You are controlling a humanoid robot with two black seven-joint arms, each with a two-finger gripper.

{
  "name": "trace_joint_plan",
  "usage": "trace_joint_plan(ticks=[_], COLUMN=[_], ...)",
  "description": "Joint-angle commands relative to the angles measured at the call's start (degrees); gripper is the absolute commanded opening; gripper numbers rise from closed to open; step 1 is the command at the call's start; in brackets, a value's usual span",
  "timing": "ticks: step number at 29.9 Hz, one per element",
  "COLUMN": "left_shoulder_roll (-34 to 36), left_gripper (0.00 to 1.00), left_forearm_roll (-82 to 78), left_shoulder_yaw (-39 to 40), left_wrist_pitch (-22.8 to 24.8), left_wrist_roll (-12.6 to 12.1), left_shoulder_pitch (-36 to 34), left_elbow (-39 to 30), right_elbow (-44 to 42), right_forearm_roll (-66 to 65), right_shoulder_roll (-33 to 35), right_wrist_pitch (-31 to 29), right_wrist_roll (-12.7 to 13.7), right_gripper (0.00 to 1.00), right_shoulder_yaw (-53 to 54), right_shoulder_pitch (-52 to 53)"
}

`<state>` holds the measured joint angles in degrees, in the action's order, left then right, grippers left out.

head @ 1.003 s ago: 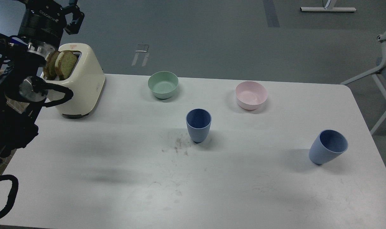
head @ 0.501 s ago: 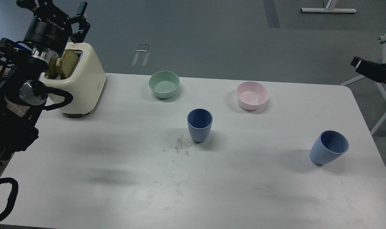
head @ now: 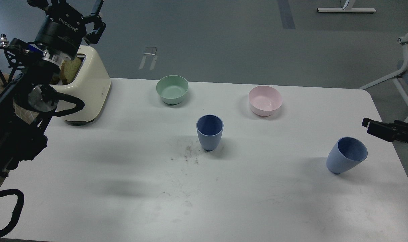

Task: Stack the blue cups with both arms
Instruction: 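Retract the left arm and reach the right gripper to the other blue cup, then grasp the second blue cup with the right gripper and lift it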

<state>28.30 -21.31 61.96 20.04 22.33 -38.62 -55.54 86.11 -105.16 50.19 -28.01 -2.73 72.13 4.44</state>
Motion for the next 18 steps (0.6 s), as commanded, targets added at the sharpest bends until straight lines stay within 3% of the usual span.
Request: trace_joint_plan(ticks=[1, 7, 9, 13, 18], left_shoulder_roll=[-0.1, 0.0, 0.0, -0.2, -0.1], left_gripper=[0.98, 0.98, 0.98, 0.98, 0.98], left_forearm_roll=[-0.1, -0.1, 0.0, -0.1, -0.1], left_shoulder_yaw=[0.0, 0.1, 0.1, 0.0, 0.0], left_wrist_pitch=[0.0, 0.0, 0.0, 0.0, 0.0], left_wrist_roll=[0.0, 0.0, 0.0, 0.0, 0.0], left_shoulder_pitch=[-0.1, -0.1, -0.1, -0.1, -0.1], left_elbow=[0.0, 0.0, 0.0, 0.0, 0.0], right_elbow=[-0.5, -1.4, -1.5, -1.6, -1.5], right_forearm_roll=[-0.5, -1.9, -1.9, -1.9, -1.9], right_shoulder_roll=[-0.4, -0.6, -0.8, -1.7, -2.5], right_wrist_pitch=[0.0, 0.0, 0.0, 0.0, 0.0], right_wrist_roll=[0.0, 0.3, 0.4, 0.5, 0.6], right_gripper=[0.98, 0.78, 0.61, 0.35, 0.26], right_shoulder_yaw=[-2.2, -3.1, -3.1, -3.1, -3.0], right_shoulder_pitch=[-0.6, -0.4, -0.2, -0.1, 0.0])
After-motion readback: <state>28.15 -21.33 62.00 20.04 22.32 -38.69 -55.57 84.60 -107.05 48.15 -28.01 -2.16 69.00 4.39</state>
